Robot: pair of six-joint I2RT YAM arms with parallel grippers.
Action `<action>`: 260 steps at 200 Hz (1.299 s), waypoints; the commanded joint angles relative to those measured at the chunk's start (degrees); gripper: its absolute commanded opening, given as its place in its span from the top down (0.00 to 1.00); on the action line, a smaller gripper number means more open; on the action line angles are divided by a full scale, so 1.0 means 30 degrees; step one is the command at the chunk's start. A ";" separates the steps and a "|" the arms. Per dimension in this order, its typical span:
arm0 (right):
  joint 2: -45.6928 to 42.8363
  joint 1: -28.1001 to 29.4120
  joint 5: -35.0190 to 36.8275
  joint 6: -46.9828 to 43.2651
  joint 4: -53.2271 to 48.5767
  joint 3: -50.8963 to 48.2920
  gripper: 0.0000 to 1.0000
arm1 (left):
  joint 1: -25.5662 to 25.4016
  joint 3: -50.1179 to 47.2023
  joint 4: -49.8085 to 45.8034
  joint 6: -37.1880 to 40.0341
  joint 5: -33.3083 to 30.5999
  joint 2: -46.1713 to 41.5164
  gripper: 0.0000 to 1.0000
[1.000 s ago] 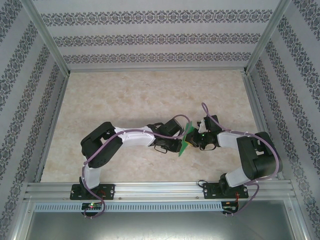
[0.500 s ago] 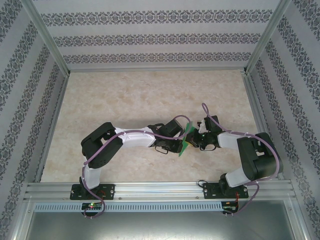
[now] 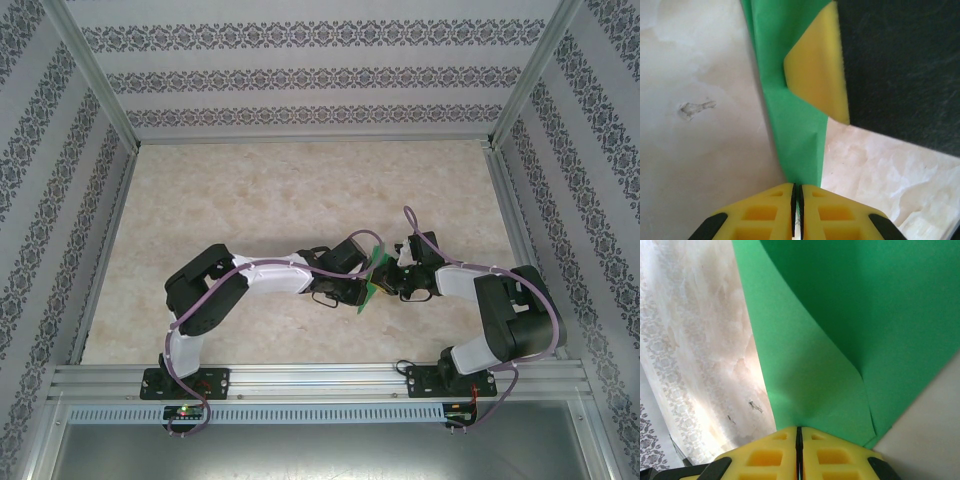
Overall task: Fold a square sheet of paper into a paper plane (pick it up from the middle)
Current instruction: Fold the wing for the fifth time at the center of the table.
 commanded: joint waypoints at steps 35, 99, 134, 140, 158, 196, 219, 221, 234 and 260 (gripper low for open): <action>0.0352 -0.0163 0.1786 -0.0235 -0.1733 -0.0809 0.90 | -0.0371 0.0632 0.0209 0.0026 0.0388 0.0617 0.86; 0.0235 -0.0157 0.1918 -0.0248 -0.1786 -0.0805 0.90 | -0.0459 0.1068 -0.1144 0.0892 -0.0161 0.1049 0.87; 0.0252 -0.0246 0.2004 -0.0275 -0.1873 -0.0737 0.90 | -0.0713 0.1174 -0.2306 0.1686 -0.0488 0.1074 0.87; 0.0217 -0.0254 0.2033 -0.0272 -0.1863 -0.0732 0.90 | -0.0784 0.1189 -0.2506 0.1846 -0.0581 0.1102 0.88; 0.0186 -0.0374 0.2105 -0.0272 -0.1904 -0.0679 0.90 | -0.1064 0.1164 -0.2941 0.2204 -0.0919 0.1213 0.88; 0.0313 -0.0572 0.1556 -0.0213 -0.1655 -0.0435 0.90 | -0.1663 0.1251 -0.3913 0.2938 -0.1783 0.1712 0.88; -0.0241 -0.0641 0.1160 -0.0214 -0.1764 -0.0217 0.87 | -0.1888 0.0917 -0.4521 0.3327 -0.2703 0.2008 0.89; -0.0289 -0.0641 0.1113 -0.0206 -0.1814 -0.0166 0.87 | -0.1907 0.0850 -0.4548 0.3354 -0.2730 0.2011 0.89; -0.0803 -0.0728 0.0772 -0.0158 -0.1945 -0.0067 0.85 | -0.1980 0.0517 -0.4572 0.3466 -0.2965 0.1952 0.89; -0.2071 -0.0803 -0.0015 0.0013 -0.2327 0.0095 0.84 | -0.2010 0.0008 -0.4557 0.3693 -0.3060 0.1810 0.89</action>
